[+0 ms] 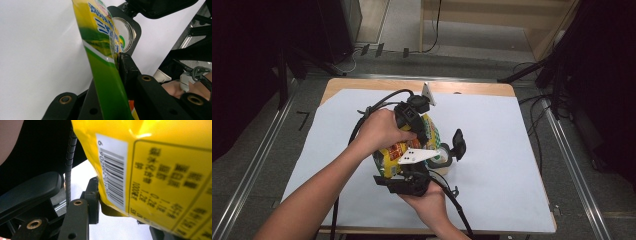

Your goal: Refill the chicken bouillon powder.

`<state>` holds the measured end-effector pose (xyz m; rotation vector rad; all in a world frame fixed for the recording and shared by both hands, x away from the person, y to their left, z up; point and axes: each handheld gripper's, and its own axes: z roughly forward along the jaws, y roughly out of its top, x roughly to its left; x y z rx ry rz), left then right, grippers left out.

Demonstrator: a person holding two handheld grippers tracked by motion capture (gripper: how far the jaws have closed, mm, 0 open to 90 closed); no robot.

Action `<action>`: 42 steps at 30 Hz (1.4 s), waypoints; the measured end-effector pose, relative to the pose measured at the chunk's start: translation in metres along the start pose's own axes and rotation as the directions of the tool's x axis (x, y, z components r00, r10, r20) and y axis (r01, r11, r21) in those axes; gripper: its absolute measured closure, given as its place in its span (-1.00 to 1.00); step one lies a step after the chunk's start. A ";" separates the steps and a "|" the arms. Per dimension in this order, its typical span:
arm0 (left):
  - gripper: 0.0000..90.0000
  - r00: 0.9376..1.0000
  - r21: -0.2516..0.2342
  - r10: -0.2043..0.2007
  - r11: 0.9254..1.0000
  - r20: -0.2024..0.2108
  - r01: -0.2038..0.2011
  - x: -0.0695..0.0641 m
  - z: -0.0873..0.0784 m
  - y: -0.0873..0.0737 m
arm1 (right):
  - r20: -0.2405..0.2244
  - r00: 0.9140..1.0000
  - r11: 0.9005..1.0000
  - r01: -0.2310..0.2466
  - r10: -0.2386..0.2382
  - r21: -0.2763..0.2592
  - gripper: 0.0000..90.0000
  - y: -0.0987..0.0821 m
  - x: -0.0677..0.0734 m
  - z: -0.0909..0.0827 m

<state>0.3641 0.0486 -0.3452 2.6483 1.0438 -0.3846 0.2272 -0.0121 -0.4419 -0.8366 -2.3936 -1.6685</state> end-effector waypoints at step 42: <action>0.90 0.999 0.043 -0.026 0.999 -0.025 0.027 0.000 0.004 0.014 | -0.051 0.998 0.999 -0.043 0.041 -0.033 0.43 0.001 -0.010 -0.001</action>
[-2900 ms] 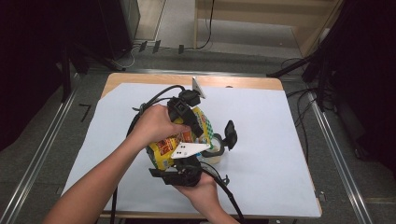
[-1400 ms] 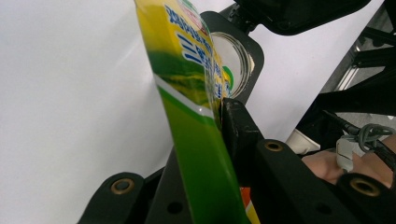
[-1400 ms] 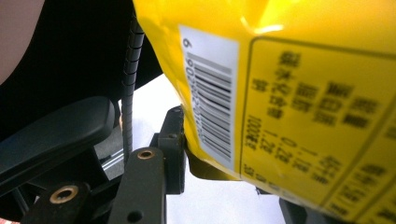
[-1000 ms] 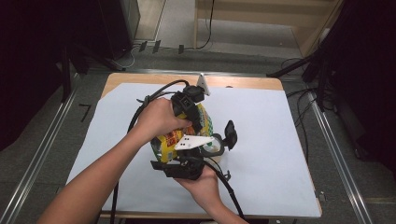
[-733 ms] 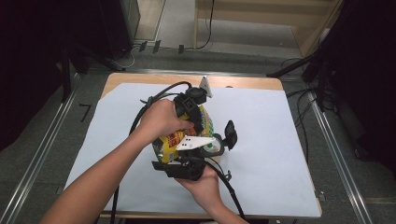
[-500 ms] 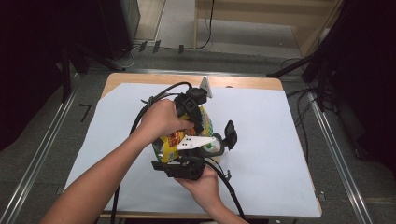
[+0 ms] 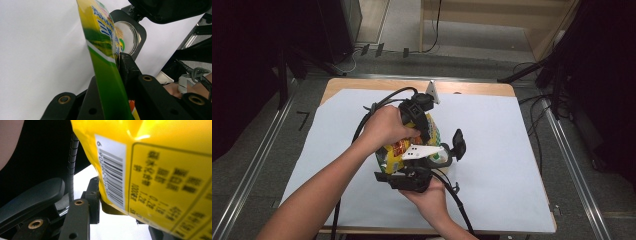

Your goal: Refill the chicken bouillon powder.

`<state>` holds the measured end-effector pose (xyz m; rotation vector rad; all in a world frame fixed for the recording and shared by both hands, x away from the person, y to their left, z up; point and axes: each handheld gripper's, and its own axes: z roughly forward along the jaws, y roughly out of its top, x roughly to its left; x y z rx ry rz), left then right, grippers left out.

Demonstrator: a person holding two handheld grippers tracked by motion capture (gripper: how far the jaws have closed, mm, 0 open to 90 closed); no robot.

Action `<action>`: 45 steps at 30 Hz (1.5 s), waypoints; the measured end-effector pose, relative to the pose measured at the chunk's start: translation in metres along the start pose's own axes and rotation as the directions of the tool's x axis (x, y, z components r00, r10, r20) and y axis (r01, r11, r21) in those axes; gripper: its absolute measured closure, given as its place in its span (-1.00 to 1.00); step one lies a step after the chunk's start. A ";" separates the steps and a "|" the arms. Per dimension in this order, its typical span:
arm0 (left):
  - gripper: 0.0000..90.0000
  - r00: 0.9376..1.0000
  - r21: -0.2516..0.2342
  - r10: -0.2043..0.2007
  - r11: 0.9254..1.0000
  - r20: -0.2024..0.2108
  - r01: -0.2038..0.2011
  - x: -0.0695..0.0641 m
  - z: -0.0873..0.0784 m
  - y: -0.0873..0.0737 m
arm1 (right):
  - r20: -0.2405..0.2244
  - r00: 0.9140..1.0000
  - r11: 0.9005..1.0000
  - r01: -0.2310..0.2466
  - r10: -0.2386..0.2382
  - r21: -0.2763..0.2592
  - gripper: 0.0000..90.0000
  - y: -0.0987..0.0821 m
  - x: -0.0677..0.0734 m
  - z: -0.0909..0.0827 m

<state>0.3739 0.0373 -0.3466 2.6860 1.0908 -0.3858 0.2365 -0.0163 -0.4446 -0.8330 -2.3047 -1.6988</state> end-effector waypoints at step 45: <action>0.87 0.999 -0.029 -0.019 0.999 0.026 0.020 0.005 -0.003 -0.009 | -0.014 1.000 1.000 -0.005 0.005 -0.019 0.47 0.000 -0.001 -0.002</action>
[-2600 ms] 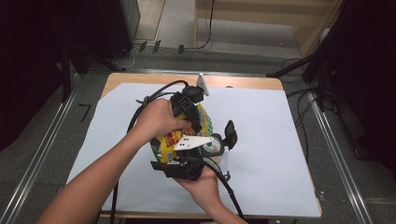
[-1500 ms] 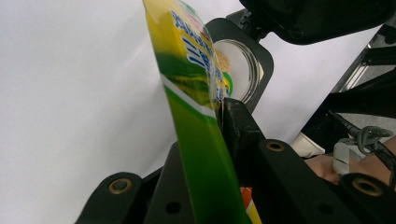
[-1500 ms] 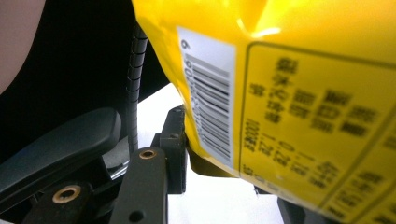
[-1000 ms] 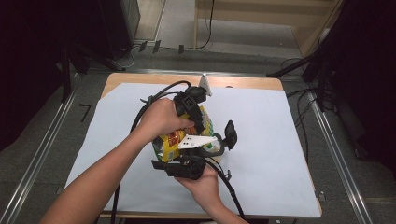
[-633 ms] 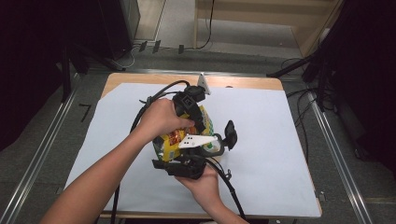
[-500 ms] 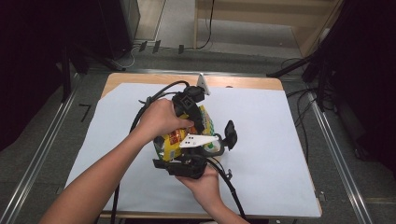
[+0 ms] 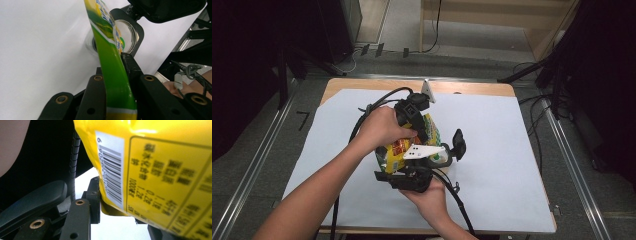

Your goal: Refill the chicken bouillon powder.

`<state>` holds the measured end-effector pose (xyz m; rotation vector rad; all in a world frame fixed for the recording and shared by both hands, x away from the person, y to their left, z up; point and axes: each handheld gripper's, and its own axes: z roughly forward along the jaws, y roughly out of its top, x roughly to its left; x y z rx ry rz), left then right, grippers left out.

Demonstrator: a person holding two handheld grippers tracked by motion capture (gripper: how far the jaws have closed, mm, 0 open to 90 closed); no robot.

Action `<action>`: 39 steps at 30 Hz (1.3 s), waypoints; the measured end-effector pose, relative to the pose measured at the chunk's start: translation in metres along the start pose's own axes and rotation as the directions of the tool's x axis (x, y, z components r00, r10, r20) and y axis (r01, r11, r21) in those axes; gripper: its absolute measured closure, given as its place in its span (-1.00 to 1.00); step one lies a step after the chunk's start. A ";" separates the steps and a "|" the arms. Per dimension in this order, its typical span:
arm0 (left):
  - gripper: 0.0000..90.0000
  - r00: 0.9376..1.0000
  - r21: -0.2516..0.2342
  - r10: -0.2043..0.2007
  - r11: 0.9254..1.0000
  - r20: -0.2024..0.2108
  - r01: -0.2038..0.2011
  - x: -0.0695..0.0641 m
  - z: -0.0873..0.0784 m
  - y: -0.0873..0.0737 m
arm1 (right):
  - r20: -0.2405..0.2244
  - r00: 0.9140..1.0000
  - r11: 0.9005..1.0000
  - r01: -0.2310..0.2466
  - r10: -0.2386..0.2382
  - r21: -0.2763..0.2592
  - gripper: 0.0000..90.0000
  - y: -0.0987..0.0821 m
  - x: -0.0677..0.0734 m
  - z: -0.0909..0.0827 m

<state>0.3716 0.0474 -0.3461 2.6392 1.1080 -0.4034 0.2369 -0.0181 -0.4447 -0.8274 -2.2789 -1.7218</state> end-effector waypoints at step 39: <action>0.66 1.000 -0.014 0.022 1.000 -0.013 -0.022 -0.005 -0.007 0.000 | 0.002 1.000 1.000 0.022 -0.022 -0.009 0.48 0.003 0.005 -0.001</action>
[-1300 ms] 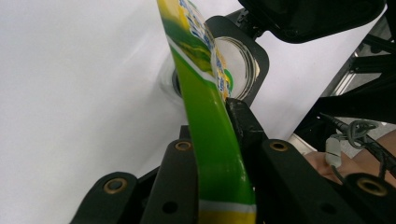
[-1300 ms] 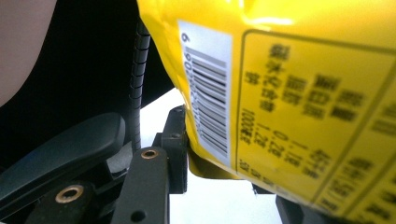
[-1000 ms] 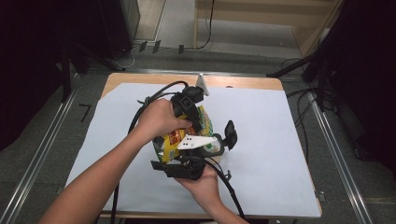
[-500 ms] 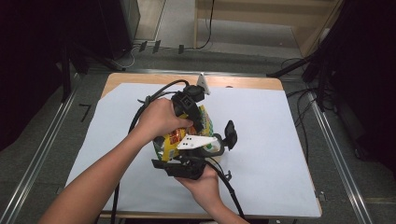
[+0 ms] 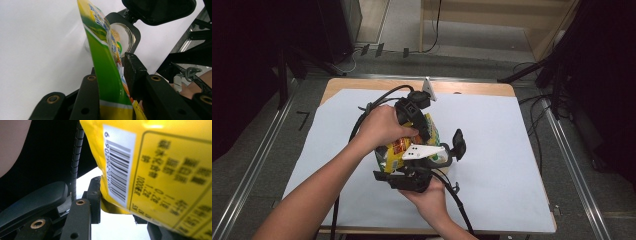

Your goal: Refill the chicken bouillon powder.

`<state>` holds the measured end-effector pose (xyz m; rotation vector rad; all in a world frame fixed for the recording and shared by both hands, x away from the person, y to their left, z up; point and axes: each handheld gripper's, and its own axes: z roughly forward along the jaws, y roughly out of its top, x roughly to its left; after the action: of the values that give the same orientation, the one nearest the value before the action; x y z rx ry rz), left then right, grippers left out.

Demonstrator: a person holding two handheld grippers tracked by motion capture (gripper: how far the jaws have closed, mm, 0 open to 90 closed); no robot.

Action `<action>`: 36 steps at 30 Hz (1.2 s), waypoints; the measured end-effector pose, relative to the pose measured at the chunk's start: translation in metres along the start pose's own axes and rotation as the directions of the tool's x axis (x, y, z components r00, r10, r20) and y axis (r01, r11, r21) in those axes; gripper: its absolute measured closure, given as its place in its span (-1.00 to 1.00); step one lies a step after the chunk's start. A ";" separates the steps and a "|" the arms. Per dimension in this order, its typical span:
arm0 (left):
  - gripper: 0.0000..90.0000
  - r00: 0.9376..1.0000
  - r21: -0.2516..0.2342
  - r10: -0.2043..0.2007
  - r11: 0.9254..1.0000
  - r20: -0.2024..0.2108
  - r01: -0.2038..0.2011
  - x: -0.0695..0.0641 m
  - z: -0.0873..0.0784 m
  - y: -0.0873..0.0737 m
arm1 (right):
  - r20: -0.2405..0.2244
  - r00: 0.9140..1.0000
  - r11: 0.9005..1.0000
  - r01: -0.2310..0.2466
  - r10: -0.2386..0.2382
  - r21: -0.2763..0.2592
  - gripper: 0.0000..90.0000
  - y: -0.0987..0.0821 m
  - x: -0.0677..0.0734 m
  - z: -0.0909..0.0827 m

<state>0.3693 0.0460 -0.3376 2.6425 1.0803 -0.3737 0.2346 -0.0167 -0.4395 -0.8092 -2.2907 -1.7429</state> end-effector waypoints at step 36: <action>0.65 1.000 -0.026 -0.008 1.000 0.014 0.009 0.003 0.004 -0.002 | 0.011 1.000 1.000 0.001 -0.001 0.022 0.49 -0.002 -0.002 0.001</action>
<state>0.3694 0.0484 -0.3424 2.6089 1.0849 -0.3767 0.2357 -0.0168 -0.4425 -0.8155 -2.3132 -1.7154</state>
